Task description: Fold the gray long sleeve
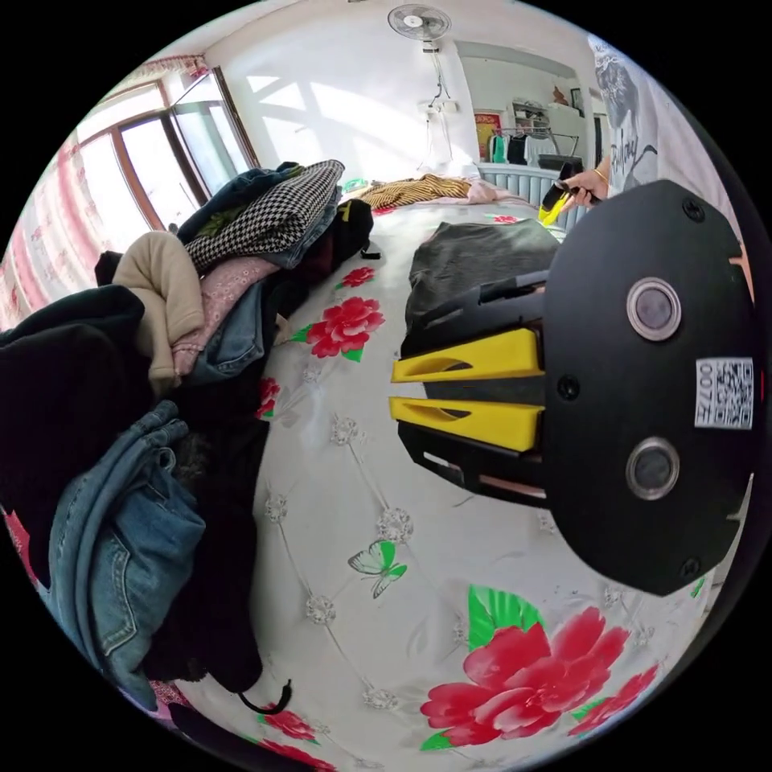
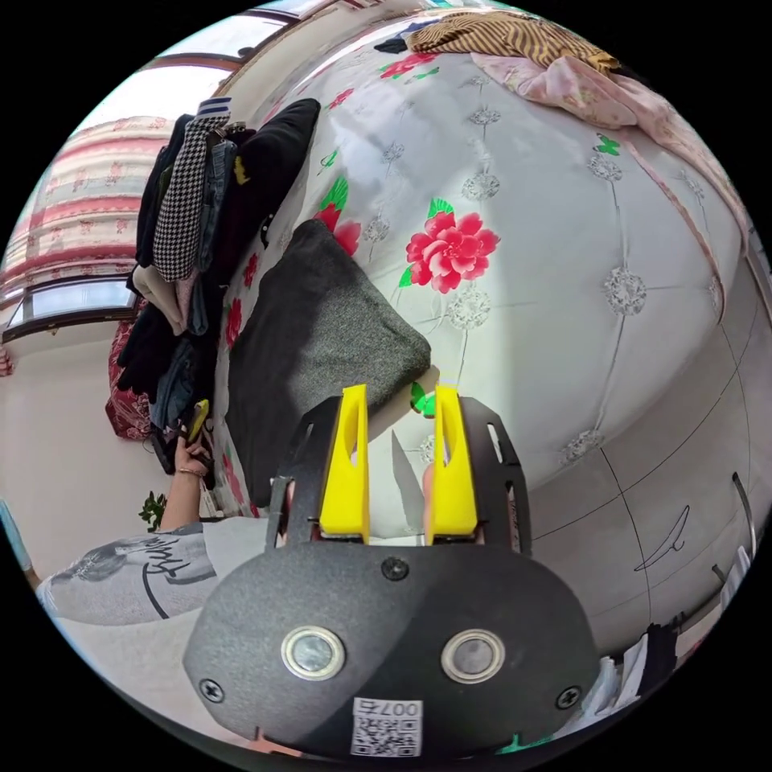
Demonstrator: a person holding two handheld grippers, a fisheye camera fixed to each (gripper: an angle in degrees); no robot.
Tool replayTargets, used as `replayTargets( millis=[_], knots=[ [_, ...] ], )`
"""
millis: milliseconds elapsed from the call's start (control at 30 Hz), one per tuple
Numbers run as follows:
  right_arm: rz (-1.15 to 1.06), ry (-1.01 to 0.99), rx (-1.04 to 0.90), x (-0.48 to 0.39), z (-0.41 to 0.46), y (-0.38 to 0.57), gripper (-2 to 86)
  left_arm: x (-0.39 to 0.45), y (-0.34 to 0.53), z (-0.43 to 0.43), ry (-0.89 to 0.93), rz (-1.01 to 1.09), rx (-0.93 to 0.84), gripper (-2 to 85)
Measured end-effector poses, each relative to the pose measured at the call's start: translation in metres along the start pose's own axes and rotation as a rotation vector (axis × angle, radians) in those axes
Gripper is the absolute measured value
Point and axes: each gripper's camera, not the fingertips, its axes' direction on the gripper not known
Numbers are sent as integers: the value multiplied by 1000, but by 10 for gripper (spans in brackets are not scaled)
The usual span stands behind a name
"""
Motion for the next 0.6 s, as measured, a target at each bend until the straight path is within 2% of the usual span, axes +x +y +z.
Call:
replayTargets(
  millis=[167,367,433,533,600],
  knots=[
    [75,-91,33,16,5,-6,81,-28,51,-41,27,-40,-38,39],
    [199,-213,113,27,17,-28,40,-65,153,-73,129,-230,-86,58],
    [109,-215,124,-2,20,-41,28,-75,175,-85,166,-289,-75,61],
    [-261,-189,52,-102,31,-55,18,-89,199,-106,196,-351,-43,68],
    [-626,-153,-44,-202,49,-36,16,-97,209,-117,205,-374,-29,76]
  ],
)
